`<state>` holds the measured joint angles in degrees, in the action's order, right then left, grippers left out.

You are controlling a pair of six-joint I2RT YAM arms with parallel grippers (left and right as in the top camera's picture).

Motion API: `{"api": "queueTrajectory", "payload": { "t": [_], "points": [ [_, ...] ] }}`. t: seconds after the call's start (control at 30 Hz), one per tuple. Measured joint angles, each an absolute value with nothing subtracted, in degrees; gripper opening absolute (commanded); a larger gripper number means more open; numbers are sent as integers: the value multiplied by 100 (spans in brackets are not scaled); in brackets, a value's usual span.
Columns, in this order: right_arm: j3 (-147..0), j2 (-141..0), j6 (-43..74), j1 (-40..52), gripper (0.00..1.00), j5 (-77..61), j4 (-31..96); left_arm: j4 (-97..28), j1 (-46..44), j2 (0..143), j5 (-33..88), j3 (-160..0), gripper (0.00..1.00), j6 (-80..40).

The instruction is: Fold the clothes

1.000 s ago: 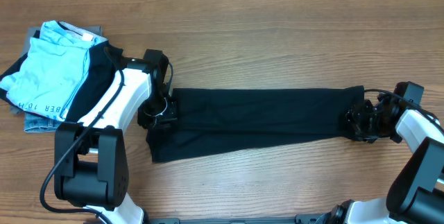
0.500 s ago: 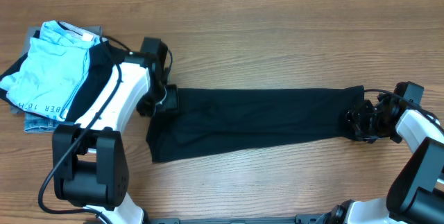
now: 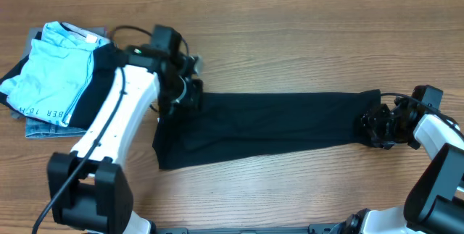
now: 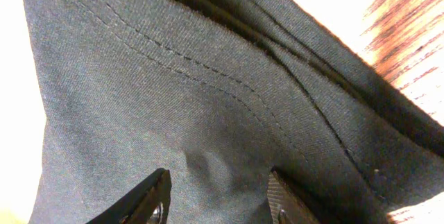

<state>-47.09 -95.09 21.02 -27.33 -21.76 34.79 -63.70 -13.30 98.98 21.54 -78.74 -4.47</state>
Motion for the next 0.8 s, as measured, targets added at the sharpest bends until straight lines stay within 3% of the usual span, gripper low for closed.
{"api": "queueTrajectory", "payload": {
  "t": [0.27,0.5,0.8],
  "points": [
    [-4709,-9509,2097,-2733,50,-2176,3479,-5203,-1428,9974,2602,-6768,13,-298],
    [-4709,-9509,2097,-2733,50,-2178,3481,-3935,-1428,9985,2770,-6281,9,-301],
    [-4709,-9509,2099,-2733,50,-2180,3483,-3439,-1428,9988,3050,-5975,9,-301]
  ]
}}
